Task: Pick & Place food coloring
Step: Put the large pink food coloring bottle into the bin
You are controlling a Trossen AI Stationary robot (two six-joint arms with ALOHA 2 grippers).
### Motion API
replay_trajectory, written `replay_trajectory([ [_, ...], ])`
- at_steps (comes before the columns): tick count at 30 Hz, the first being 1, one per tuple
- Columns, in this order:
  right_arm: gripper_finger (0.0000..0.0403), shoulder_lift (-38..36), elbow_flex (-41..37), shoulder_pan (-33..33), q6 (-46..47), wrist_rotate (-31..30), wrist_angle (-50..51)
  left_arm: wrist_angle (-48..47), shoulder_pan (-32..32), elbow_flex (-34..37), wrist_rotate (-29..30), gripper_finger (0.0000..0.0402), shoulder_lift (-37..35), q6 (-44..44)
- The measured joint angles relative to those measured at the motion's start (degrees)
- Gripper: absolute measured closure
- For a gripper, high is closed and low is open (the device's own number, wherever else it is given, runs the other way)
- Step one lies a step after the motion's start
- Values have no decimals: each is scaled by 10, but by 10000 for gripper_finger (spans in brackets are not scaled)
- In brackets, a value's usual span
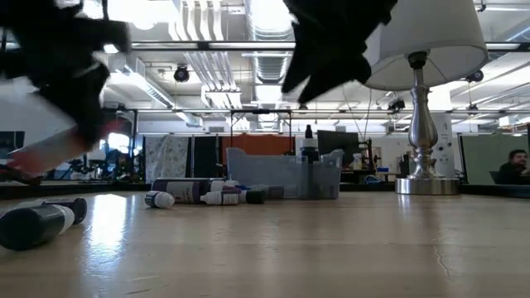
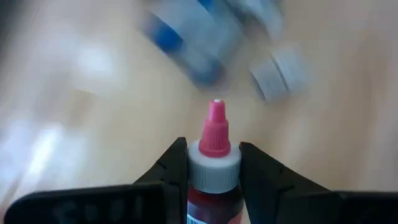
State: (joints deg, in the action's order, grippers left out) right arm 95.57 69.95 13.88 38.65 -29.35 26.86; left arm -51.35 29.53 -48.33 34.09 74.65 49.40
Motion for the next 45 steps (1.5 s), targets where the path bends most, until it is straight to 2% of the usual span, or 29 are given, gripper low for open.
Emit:
replay_trajectory([
  [3, 179, -31, 0, -2, 33, -79, -15, -2, -10, -2, 154, 329, -52, 184],
  [5, 179, -44, 0, -6, 40, -109, -31, -1, -7, 10, 252, 329, -81, 281],
  [8, 179, -48, 0, -12, 20, -109, -54, 10, -3, 43, 356, 329, -104, 358],
  [10, 179, -42, 0, -18, 0, -83, -68, 41, -4, 73, 392, 327, -105, 362],
  [14, 179, -20, 0, -30, -31, 1, -88, 161, -4, 145, 425, 320, -93, 333],
  [16, 179, -14, -1, -32, -31, 18, -90, 230, -4, 181, 438, 319, -84, 319],
  [19, 179, -11, 0, -34, -35, 16, -95, 331, -5, 226, 464, 318, -63, 289],
  [23, 179, -10, 0, -38, -60, -6, -96, 407, -8, 270, 490, 318, -21, 254],
  [28, 179, -9, 0, -52, -61, -4, -96, 423, -13, 298, 495, 317, 41, 284],
  [36, 179, -9, 0, -70, -64, -3, -97, 443, -20, 288, 504, 317, 132, 349],
  [45, 179, -9, 0, -74, -88, -1, -96, 443, -21, 261, 490, 314, 149, 348],
])
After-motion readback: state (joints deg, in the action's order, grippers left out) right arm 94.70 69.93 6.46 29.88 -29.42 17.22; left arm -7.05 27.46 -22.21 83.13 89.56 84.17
